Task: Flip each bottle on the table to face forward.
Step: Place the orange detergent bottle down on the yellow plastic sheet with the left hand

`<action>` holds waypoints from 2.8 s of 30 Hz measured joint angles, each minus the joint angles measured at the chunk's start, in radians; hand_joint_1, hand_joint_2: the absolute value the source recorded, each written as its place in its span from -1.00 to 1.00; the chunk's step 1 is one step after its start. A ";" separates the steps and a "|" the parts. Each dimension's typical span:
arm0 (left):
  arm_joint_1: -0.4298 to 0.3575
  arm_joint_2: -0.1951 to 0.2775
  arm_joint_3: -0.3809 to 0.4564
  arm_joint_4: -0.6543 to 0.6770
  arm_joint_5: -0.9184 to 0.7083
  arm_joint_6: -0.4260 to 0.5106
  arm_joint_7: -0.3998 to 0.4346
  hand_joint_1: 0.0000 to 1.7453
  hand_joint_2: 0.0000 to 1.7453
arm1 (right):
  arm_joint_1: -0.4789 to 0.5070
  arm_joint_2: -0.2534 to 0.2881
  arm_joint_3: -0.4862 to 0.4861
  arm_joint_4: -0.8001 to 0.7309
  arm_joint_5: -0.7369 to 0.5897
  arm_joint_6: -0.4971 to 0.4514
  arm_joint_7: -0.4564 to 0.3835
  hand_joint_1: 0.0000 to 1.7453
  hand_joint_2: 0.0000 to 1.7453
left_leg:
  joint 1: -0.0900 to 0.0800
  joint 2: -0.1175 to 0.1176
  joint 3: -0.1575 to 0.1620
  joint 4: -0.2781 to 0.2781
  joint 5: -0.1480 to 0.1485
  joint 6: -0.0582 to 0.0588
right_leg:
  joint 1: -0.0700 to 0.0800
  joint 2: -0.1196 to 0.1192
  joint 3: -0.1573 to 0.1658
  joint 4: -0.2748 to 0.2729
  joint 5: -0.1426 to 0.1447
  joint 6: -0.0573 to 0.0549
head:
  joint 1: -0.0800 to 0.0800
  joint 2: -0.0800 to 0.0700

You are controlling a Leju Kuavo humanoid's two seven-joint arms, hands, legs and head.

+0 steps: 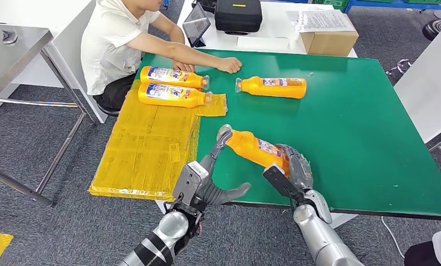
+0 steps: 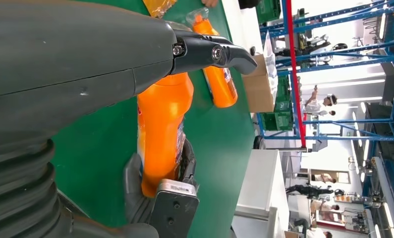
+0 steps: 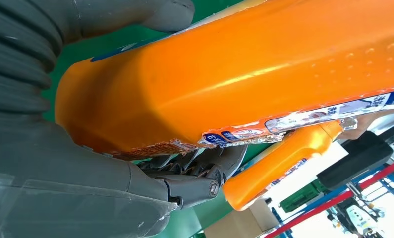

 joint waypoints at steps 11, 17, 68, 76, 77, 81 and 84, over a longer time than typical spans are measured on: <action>0.000 0.002 -0.001 0.000 0.000 0.000 0.000 -1.00 1.00 | 0.004 0.002 0.000 -0.007 0.000 0.001 0.000 1.00 1.00 | 0.000 0.000 0.000 0.000 0.000 0.000 | 0.000 0.000 0.000 0.000 0.000 0.000 | 0.000 0.000; 0.018 0.008 0.000 -0.011 -0.007 -0.026 -0.030 -1.00 1.00 | 0.025 0.009 0.000 -0.043 -0.075 0.034 -0.035 1.00 1.00 | 0.000 0.000 -0.001 0.000 0.000 0.000 | 0.000 0.000 -0.001 0.000 0.000 0.000 | 0.000 0.000; 0.198 0.071 0.053 -0.170 0.433 -0.186 0.050 -1.00 1.00 | 0.263 0.103 0.387 -0.511 -0.288 -0.004 -0.129 1.00 1.00 | 0.000 -0.006 -0.014 0.000 0.001 -0.001 | 0.000 -0.004 -0.013 0.001 -0.001 -0.001 | 0.000 0.000; 0.172 0.059 0.068 -0.149 0.436 -0.086 -0.013 -1.00 1.00 | 0.261 0.103 0.442 -0.496 -0.302 0.004 -0.131 1.00 1.00 | 0.001 -0.006 -0.014 0.000 0.001 -0.001 | 0.000 -0.004 -0.013 0.001 -0.001 -0.001 | 0.000 0.000; 0.171 0.058 0.069 -0.149 0.434 -0.080 -0.015 -1.00 1.00 | 0.261 0.103 0.445 -0.494 -0.303 0.004 -0.131 1.00 1.00 | 0.001 -0.006 -0.014 0.000 0.001 -0.001 | 0.000 -0.004 -0.013 0.001 -0.001 -0.001 | 0.000 0.000; 0.171 0.055 0.069 -0.150 0.433 -0.074 -0.016 -1.00 1.00 | 0.261 0.103 0.450 -0.491 -0.306 0.003 -0.131 1.00 1.00 | 0.000 -0.006 -0.014 0.000 0.001 -0.001 | 0.000 -0.004 -0.013 0.001 -0.001 -0.001 | 0.000 0.000; 0.171 0.054 0.069 -0.150 0.433 -0.074 -0.016 -1.00 1.00 | 0.261 0.103 0.451 -0.490 -0.306 0.003 -0.131 1.00 1.00 | 0.000 -0.006 -0.014 0.000 0.001 -0.001 | 0.000 -0.004 -0.013 0.001 -0.001 -0.001 | 0.000 0.000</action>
